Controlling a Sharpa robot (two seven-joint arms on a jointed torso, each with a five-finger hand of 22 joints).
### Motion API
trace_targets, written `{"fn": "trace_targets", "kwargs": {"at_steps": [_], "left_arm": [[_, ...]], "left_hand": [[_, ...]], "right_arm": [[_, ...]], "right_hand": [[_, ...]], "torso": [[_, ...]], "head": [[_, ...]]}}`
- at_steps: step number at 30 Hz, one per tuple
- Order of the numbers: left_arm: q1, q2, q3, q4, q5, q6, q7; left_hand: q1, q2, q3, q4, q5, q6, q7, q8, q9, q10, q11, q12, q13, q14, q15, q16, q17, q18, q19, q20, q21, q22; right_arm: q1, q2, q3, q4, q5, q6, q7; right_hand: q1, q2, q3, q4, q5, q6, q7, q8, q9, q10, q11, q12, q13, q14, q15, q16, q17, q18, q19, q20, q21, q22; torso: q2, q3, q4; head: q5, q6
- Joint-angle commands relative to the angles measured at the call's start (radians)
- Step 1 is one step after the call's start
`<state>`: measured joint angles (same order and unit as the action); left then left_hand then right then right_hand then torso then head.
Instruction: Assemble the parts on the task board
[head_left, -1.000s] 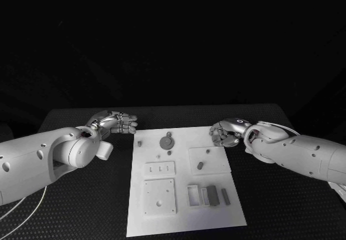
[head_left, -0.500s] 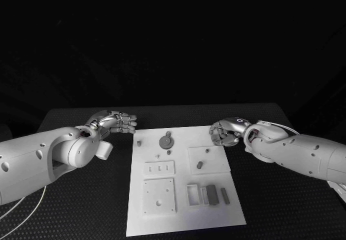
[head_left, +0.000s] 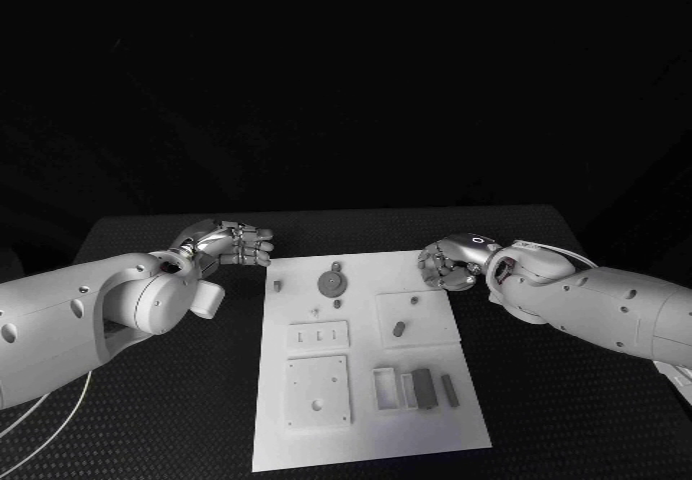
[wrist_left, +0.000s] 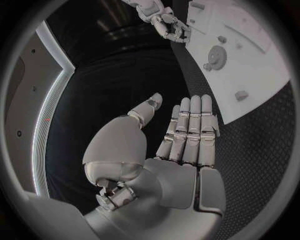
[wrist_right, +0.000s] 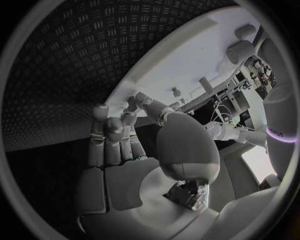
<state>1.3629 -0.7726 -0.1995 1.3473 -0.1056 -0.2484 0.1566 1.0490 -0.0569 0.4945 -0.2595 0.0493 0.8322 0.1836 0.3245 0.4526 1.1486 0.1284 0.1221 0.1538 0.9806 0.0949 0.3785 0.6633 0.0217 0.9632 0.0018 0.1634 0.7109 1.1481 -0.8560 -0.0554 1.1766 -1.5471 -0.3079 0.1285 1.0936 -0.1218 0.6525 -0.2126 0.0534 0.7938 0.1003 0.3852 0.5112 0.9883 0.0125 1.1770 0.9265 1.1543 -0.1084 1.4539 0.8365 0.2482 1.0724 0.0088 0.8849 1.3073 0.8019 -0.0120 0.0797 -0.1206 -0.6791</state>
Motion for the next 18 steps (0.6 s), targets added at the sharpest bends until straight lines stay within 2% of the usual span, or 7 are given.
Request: {"fn": "trace_targets", "kwargs": {"at_steps": [1,11,18], "left_arm": [[0.001,0.002,0.001,0.000,-0.005,0.018,0.008],[0.001,0.001,0.001,0.000,-0.005,0.017,0.007],[0.001,0.001,0.001,0.000,-0.005,0.017,0.006]], "left_hand": [[-0.010,0.001,0.000,-0.005,0.004,-0.002,0.005,-0.006,-0.002,0.007,0.001,-0.005,0.001,0.006,0.004,-0.005,0.001,0.014,-0.006,-0.002,-0.004,0.001],[-0.010,0.000,0.000,-0.005,0.004,-0.002,0.005,-0.006,-0.002,0.007,0.001,-0.005,0.002,0.006,0.005,-0.005,0.002,0.014,-0.006,-0.002,-0.004,0.001],[-0.010,0.001,0.000,-0.005,0.004,-0.002,0.005,-0.006,-0.002,0.007,0.001,-0.006,0.002,0.006,0.005,-0.006,0.002,0.014,-0.007,-0.002,-0.004,0.001]], "right_arm": [[-0.002,0.001,0.000,0.001,-0.050,0.000,0.000],[-0.002,0.002,0.000,0.006,-0.042,-0.003,-0.001],[-0.002,0.003,0.000,0.007,0.014,-0.014,-0.017]], "right_hand": [[0.001,0.015,-0.001,-0.011,-0.003,0.240,-0.012,0.007,0.006,-0.013,-0.030,0.006,-0.002,0.002,-0.009,0.006,0.001,0.014,0.009,-0.002,0.008,0.021],[-0.003,0.027,-0.004,-0.025,-0.003,0.250,-0.019,0.016,0.017,-0.001,-0.037,0.008,-0.005,0.010,-0.015,0.010,0.002,0.014,0.016,-0.005,0.013,0.020],[-0.006,0.038,-0.004,-0.038,-0.003,0.258,-0.026,0.026,0.029,0.016,-0.044,0.015,-0.005,0.022,-0.022,0.018,0.004,0.014,0.025,-0.008,0.016,0.019]], "torso": [[0.000,-0.0002,0.0003],[0.000,-0.0001,0.0006],[-0.001,0.0003,0.0007]], "head": [[0.000,-0.003],[-0.002,-0.004],[-0.001,-0.005]]}}
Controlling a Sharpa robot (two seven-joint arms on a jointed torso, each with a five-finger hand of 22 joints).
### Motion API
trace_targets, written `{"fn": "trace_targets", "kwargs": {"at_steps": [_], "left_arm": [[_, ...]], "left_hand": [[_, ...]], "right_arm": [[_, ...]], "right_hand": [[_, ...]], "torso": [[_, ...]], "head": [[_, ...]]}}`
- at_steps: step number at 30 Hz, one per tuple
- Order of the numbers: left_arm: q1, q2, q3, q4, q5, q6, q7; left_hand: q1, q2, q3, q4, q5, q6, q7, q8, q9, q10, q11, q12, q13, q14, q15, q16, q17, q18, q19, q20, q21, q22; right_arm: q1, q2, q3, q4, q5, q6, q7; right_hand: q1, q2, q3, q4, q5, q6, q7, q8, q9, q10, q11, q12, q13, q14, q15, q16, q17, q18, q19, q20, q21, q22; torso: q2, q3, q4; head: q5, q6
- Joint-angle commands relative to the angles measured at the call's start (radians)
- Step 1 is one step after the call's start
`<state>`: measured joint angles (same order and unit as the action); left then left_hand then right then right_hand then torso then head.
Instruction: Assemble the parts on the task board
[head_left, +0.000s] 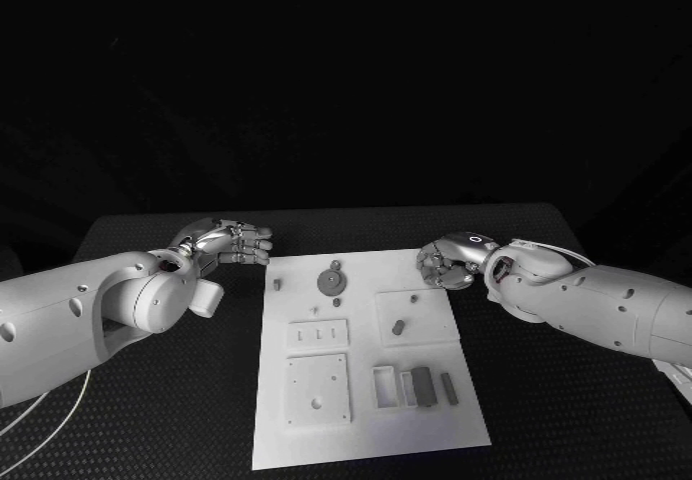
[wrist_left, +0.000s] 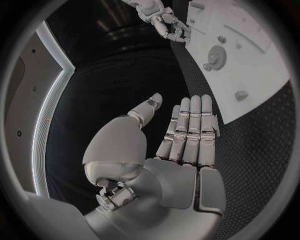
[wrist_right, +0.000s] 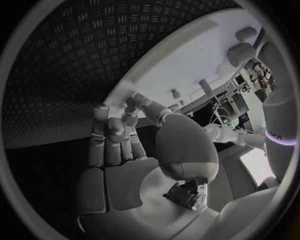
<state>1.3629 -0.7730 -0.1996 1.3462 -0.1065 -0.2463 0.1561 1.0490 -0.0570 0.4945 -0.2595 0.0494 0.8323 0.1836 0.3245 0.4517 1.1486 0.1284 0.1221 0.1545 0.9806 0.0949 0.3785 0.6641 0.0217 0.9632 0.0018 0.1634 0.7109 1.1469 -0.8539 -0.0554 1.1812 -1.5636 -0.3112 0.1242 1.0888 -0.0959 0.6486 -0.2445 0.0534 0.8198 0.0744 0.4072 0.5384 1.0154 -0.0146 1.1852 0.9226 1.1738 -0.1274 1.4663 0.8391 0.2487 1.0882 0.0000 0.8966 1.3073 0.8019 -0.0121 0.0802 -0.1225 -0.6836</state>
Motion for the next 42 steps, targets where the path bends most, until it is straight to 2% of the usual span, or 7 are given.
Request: {"fn": "trace_targets", "kwargs": {"at_steps": [1,9,21,25,34,37,42], "left_arm": [[0.001,0.001,0.001,0.001,-0.004,0.015,0.007],[0.001,0.001,0.001,0.001,-0.004,0.014,0.007],[0.001,0.001,0.001,0.002,-0.011,0.015,0.005],[0.001,0.003,0.001,0.002,-0.041,0.019,-0.014],[0.001,0.011,0.001,0.022,-0.142,0.041,-0.099],[0.001,0.021,0.001,0.028,-0.160,0.053,-0.157],[0.001,0.044,0.001,0.062,-0.188,0.003,-0.230]], "left_hand": [[-0.009,0.001,0.000,-0.005,0.004,-0.002,0.005,-0.006,-0.001,0.007,0.001,-0.006,0.001,0.006,0.005,-0.006,0.002,0.014,-0.007,-0.002,-0.004,0.001],[-0.009,0.001,0.001,-0.005,0.004,-0.002,0.005,-0.006,-0.001,0.007,0.001,-0.006,0.001,0.006,0.005,-0.006,0.002,0.014,-0.007,-0.002,-0.004,0.002],[-0.009,0.002,0.001,-0.005,0.004,-0.001,0.005,-0.006,-0.001,0.008,0.001,-0.007,0.002,0.007,0.005,-0.007,0.003,0.014,-0.006,-0.002,-0.004,0.002],[-0.011,0.005,0.000,-0.003,0.004,0.009,0.001,0.000,0.001,0.016,-0.003,-0.005,0.005,0.010,0.004,-0.009,0.007,0.014,-0.005,-0.003,-0.004,0.004],[-0.050,0.005,-0.014,0.026,0.002,0.070,-0.026,0.028,0.009,0.070,-0.028,0.014,0.023,0.036,-0.006,-0.005,0.028,0.015,0.011,-0.011,0.002,0.015],[-0.072,-0.002,-0.024,0.041,0.001,0.085,-0.033,0.032,0.009,0.087,-0.036,0.021,0.030,0.051,-0.013,0.000,0.037,0.018,0.021,-0.017,0.008,0.020],[-0.106,-0.016,-0.039,0.058,0.000,0.084,-0.032,0.025,0.004,0.114,-0.049,0.033,0.046,0.073,-0.024,0.011,0.057,0.020,0.038,-0.027,0.018,0.032]], "right_arm": [[-0.001,0.000,0.000,0.003,0.033,-0.015,-0.016],[-0.001,0.001,0.000,0.005,0.049,-0.039,-0.027],[-0.001,-0.001,0.001,0.024,0.052,-0.048,-0.030],[0.002,-0.008,0.004,0.066,0.049,-0.037,-0.048],[0.047,-0.001,0.008,0.172,0.022,0.019,-0.115],[0.056,0.012,0.008,0.210,0.020,0.037,-0.137],[0.070,0.049,0.008,0.271,0.019,0.043,-0.189]], "right_hand": [[-0.002,0.014,0.000,-0.008,-0.003,0.232,-0.001,0.005,0.004,-0.009,-0.018,0.008,-0.001,0.005,-0.004,0.007,0.003,0.013,0.009,0.000,0.004,0.018],[-0.009,0.029,0.005,-0.020,-0.003,0.240,-0.002,0.011,0.011,0.004,-0.020,0.014,0.001,0.010,-0.007,0.013,0.006,0.013,0.012,-0.003,0.002,0.016],[-0.012,0.033,0.008,-0.027,-0.003,0.244,-0.004,0.013,0.014,0.009,-0.022,0.017,0.002,0.011,-0.008,0.014,0.008,0.013,0.013,-0.005,0.001,0.017],[-0.012,0.033,0.009,-0.029,-0.003,0.244,-0.004,0.013,0.015,0.009,-0.022,0.017,0.002,0.011,-0.009,0.015,0.008,0.013,0.013,-0.005,0.001,0.017],[-0.013,0.034,0.010,-0.029,-0.003,0.244,-0.004,0.013,0.015,0.009,-0.022,0.017,0.002,0.010,-0.009,0.015,0.009,0.013,0.013,-0.005,0.001,0.017],[-0.013,0.034,0.010,-0.030,-0.003,0.244,-0.004,0.013,0.015,0.009,-0.022,0.017,0.002,0.010,-0.009,0.015,0.009,0.013,0.013,-0.005,0.001,0.017],[-0.014,0.035,0.011,-0.032,-0.003,0.244,-0.004,0.013,0.016,0.011,-0.022,0.018,0.003,0.011,-0.009,0.016,0.010,0.013,0.014,-0.006,0.002,0.017]], "torso": [[-0.001,0.0006,0.0003],[-0.001,0.0004,0.0005],[0.000,0.0007,-0.0012],[-0.002,0.0002,-0.0025],[-0.004,-0.0002,-0.0040],[-0.008,-0.0010,-0.0055],[-0.020,-0.0039,-0.0089]], "head": [[0.001,-0.001],[0.001,-0.002],[0.002,0.000],[0.003,0.004],[0.006,0.013],[0.012,0.017],[0.026,0.020]]}}
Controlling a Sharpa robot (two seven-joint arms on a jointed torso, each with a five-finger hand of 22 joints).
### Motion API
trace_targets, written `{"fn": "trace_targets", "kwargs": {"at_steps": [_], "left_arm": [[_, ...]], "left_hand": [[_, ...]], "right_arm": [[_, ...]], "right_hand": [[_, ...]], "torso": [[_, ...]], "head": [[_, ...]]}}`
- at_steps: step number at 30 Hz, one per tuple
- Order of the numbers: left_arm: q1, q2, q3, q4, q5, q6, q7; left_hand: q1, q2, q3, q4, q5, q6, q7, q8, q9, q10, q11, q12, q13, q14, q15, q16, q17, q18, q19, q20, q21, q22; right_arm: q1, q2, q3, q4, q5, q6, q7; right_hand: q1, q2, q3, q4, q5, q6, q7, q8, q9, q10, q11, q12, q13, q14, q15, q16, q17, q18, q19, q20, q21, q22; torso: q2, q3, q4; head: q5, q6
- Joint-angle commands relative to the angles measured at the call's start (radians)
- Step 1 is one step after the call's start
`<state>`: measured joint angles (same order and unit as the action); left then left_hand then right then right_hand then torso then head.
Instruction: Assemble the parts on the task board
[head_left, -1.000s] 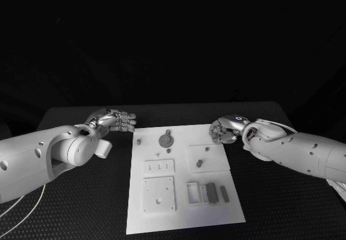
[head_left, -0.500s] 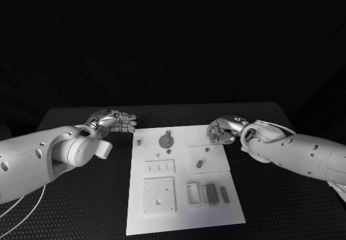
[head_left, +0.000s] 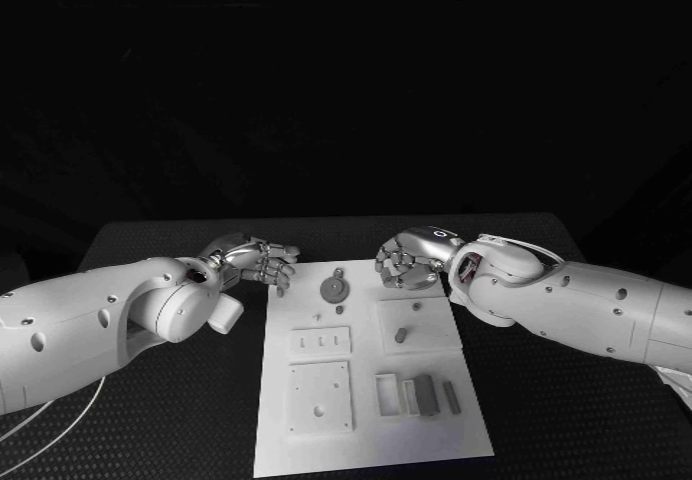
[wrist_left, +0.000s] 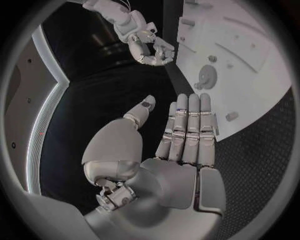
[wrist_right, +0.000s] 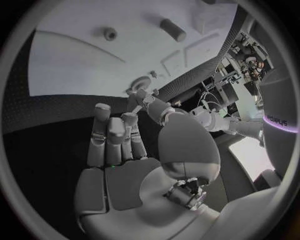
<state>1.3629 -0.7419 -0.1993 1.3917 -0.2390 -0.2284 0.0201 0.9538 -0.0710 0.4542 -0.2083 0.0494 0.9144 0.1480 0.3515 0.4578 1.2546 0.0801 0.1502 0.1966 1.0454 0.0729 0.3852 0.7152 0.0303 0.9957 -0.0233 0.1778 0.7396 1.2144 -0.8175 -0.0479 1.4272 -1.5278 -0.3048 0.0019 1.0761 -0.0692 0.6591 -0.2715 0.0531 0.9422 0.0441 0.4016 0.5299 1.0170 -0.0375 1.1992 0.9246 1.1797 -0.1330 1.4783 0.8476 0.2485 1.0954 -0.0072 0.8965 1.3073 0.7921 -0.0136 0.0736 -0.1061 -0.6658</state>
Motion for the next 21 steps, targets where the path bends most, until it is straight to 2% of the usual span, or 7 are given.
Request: {"fn": "trace_targets", "kwargs": {"at_steps": [1,5,9,12,13,17,21], "left_arm": [[0.001,0.020,0.000,0.023,-0.059,-0.021,-0.107],[-0.004,0.040,0.000,0.037,-0.063,-0.041,-0.133],[-0.011,0.053,0.000,0.049,-0.065,-0.049,-0.151],[-0.013,0.059,0.000,0.054,-0.071,-0.036,-0.163],[-0.013,0.059,-0.001,0.057,-0.071,-0.033,-0.166],[-0.015,0.062,-0.001,0.068,-0.082,-0.025,-0.176],[-0.016,0.063,-0.001,0.078,-0.083,-0.012,-0.180]], "left_hand": [[-0.012,-0.002,0.001,0.009,0.000,-0.001,0.004,-0.004,-0.004,0.015,-0.004,0.009,0.009,0.012,-0.005,0.007,0.011,0.011,0.009,-0.004,0.007,0.006],[-0.018,-0.004,-0.001,0.013,0.000,-0.009,0.009,-0.012,-0.008,0.022,-0.008,0.014,0.020,0.019,-0.010,0.011,0.023,0.010,0.014,-0.009,0.012,0.014],[-0.025,-0.009,-0.004,0.018,0.000,-0.014,0.011,-0.016,-0.011,0.020,-0.008,0.013,0.026,0.017,-0.010,0.009,0.029,0.008,0.012,-0.010,0.012,0.017],[-0.031,-0.015,-0.005,0.023,0.000,-0.017,0.013,-0.019,-0.013,0.016,-0.007,0.011,0.030,0.015,-0.009,0.007,0.033,0.007,0.009,-0.011,0.012,0.020],[-0.033,-0.016,-0.006,0.024,0.000,-0.018,0.013,-0.020,-0.013,0.014,-0.006,0.011,0.032,0.014,-0.009,0.007,0.035,0.006,0.008,-0.011,0.012,0.020],[-0.045,-0.021,-0.009,0.033,0.000,-0.019,0.014,-0.022,-0.015,0.011,-0.005,0.009,0.037,0.011,-0.008,0.004,0.040,0.005,0.005,-0.011,0.010,0.023],[-0.063,0.000,-0.054,0.004,0.000,-0.016,0.013,-0.023,-0.016,0.005,-0.005,0.008,0.054,0.009,-0.009,-0.002,0.055,0.006,-0.001,-0.011,0.009,0.031]], "right_arm": [[0.004,0.022,0.000,0.035,-0.017,0.039,-0.075],[0.006,0.051,0.001,0.052,-0.017,0.043,-0.089],[0.006,0.069,0.001,0.063,-0.017,0.035,-0.099],[0.006,0.079,0.001,0.068,-0.017,0.035,-0.099],[0.006,0.081,0.001,0.070,-0.016,0.035,-0.100],[0.006,0.090,0.001,0.077,-0.016,0.033,-0.102],[0.006,0.100,0.001,0.078,-0.016,0.035,-0.101]], "right_hand": [[-0.002,0.008,0.000,-0.005,-0.003,0.122,0.026,0.019,0.024,0.009,0.001,0.004,0.001,0.006,-0.004,0.005,0.002,0.013,0.007,0.001,0.002,0.017],[-0.002,0.009,0.001,-0.007,-0.003,0.122,0.026,0.019,0.025,0.010,0.001,0.005,0.002,0.006,-0.004,0.006,0.002,0.013,0.008,0.001,0.003,0.017],[-0.002,0.010,0.001,-0.008,-0.003,0.122,0.026,0.019,0.025,0.010,0.001,0.005,0.002,0.006,-0.004,0.006,0.003,0.013,0.009,0.001,0.003,0.018],[-0.002,0.011,0.002,-0.009,-0.003,0.122,0.026,0.018,0.025,0.010,0.001,0.006,0.003,0.006,-0.004,0.007,0.003,0.013,0.009,0.000,0.003,0.018],[-0.002,0.011,0.002,-0.009,-0.003,0.122,0.026,0.018,0.025,0.010,0.001,0.006,0.003,0.006,-0.004,0.007,0.003,0.013,0.009,0.000,0.003,0.018],[-0.003,0.011,0.002,-0.010,-0.003,0.122,0.026,0.018,0.025,0.010,0.001,0.006,0.003,0.007,-0.004,0.007,0.003,0.013,0.009,0.000,0.004,0.018],[-0.003,0.012,0.002,-0.010,-0.003,0.122,0.026,0.018,0.025,0.010,0.001,0.006,0.003,0.007,-0.004,0.007,0.004,0.013,0.009,0.000,0.004,0.018]], "torso": [[-0.013,-0.0031,-0.0019],[-0.019,-0.0056,-0.0015],[-0.024,-0.0082,0.0009],[-0.026,-0.0094,0.0015],[-0.027,-0.0106,0.0020],[-0.028,-0.0121,0.0029],[-0.026,-0.0111,0.0014]], "head": [[0.011,0.002],[0.019,0.003],[0.028,-0.001],[0.034,-0.002],[0.034,-0.003],[0.034,-0.003],[0.038,-0.004]]}}
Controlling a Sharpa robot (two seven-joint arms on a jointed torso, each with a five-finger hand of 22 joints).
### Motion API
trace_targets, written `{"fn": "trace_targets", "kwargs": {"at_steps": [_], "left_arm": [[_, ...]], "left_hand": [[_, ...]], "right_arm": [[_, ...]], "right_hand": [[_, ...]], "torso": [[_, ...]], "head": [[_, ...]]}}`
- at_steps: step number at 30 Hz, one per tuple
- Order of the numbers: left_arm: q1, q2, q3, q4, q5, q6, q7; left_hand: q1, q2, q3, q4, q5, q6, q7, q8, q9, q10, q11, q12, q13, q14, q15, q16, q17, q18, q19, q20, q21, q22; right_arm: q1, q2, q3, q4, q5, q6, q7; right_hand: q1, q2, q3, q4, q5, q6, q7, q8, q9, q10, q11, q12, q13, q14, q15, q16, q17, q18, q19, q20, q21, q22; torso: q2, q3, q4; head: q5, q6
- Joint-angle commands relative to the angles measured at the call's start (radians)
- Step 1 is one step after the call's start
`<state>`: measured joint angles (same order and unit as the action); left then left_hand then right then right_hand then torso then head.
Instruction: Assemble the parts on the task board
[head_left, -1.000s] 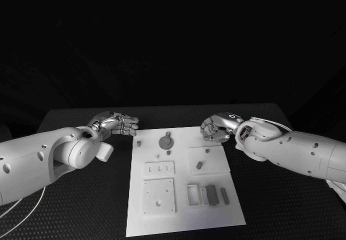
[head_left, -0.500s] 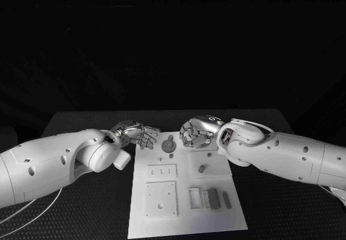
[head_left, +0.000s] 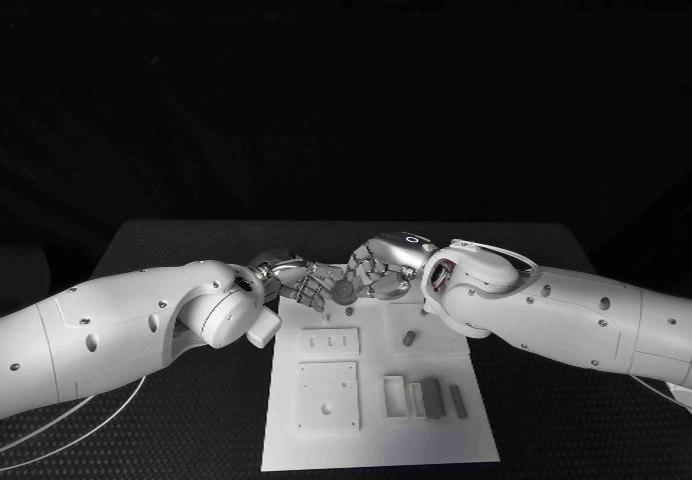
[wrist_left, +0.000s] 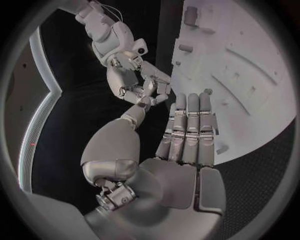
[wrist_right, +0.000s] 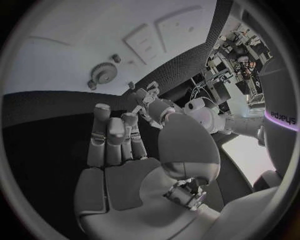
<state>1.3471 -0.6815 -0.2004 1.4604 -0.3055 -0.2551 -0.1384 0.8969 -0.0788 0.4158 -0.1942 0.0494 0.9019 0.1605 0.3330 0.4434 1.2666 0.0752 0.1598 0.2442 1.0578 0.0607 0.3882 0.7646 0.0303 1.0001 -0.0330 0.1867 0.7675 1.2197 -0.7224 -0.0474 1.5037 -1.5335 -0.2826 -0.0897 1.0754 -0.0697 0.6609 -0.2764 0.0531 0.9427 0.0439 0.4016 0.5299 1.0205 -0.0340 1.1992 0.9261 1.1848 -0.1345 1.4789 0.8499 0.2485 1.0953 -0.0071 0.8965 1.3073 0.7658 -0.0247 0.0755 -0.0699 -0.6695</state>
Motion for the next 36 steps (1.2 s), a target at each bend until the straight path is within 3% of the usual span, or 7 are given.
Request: {"fn": "trace_targets", "kwargs": {"at_steps": [1,25,36], "left_arm": [[-0.001,0.003,0.001,0.012,-0.016,0.016,-0.022],[-0.001,0.012,0.001,0.020,-0.017,0.041,-0.029],[-0.001,0.012,0.001,0.024,-0.004,0.043,-0.017]], "left_hand": [[-0.008,0.010,-0.020,-0.013,0.000,-0.002,0.000,-0.004,-0.001,-0.008,0.000,-0.002,0.009,-0.004,0.003,-0.006,0.007,0.006,-0.005,-0.002,-0.001,0.004],[-0.021,0.028,-0.036,-0.023,0.000,0.005,-0.003,-0.003,-0.003,-0.011,-0.001,-0.004,0.025,-0.002,0.003,-0.014,0.019,0.007,-0.005,-0.002,-0.003,0.008],[-0.010,0.051,-0.033,-0.038,0.000,0.010,-0.005,-0.003,-0.004,-0.010,-0.003,-0.004,0.037,0.003,0.002,-0.018,0.028,0.007,-0.003,-0.003,-0.004,0.012]], "right_arm": [[0.000,0.006,0.000,0.001,-0.010,0.013,-0.010],[0.000,0.036,0.000,0.017,-0.007,0.016,-0.004],[0.000,0.055,0.000,0.011,-0.002,0.023,0.000]], "right_hand": [[-0.003,0.012,0.000,-0.005,-0.003,0.122,0.026,0.018,0.025,0.006,-0.003,0.006,0.001,0.002,-0.003,0.007,0.002,0.013,0.010,0.000,0.004,0.018],[-0.004,0.012,0.000,-0.008,-0.003,0.122,0.026,0.018,0.026,0.007,-0.003,0.007,0.002,0.002,-0.003,0.008,0.002,0.013,0.011,-0.001,0.004,0.018],[-0.005,0.013,0.000,-0.008,-0.003,0.122,0.026,0.018,0.026,0.007,-0.003,0.007,0.002,0.002,-0.003,0.008,0.003,0.013,0.011,-0.001,0.005,0.018]], "torso": [[0.001,0.0004,-0.0007],[0.000,0.0012,-0.0003],[0.000,0.0012,-0.0009]], "head": [[0.002,-0.001],[-0.003,-0.005],[-0.004,-0.005]]}}
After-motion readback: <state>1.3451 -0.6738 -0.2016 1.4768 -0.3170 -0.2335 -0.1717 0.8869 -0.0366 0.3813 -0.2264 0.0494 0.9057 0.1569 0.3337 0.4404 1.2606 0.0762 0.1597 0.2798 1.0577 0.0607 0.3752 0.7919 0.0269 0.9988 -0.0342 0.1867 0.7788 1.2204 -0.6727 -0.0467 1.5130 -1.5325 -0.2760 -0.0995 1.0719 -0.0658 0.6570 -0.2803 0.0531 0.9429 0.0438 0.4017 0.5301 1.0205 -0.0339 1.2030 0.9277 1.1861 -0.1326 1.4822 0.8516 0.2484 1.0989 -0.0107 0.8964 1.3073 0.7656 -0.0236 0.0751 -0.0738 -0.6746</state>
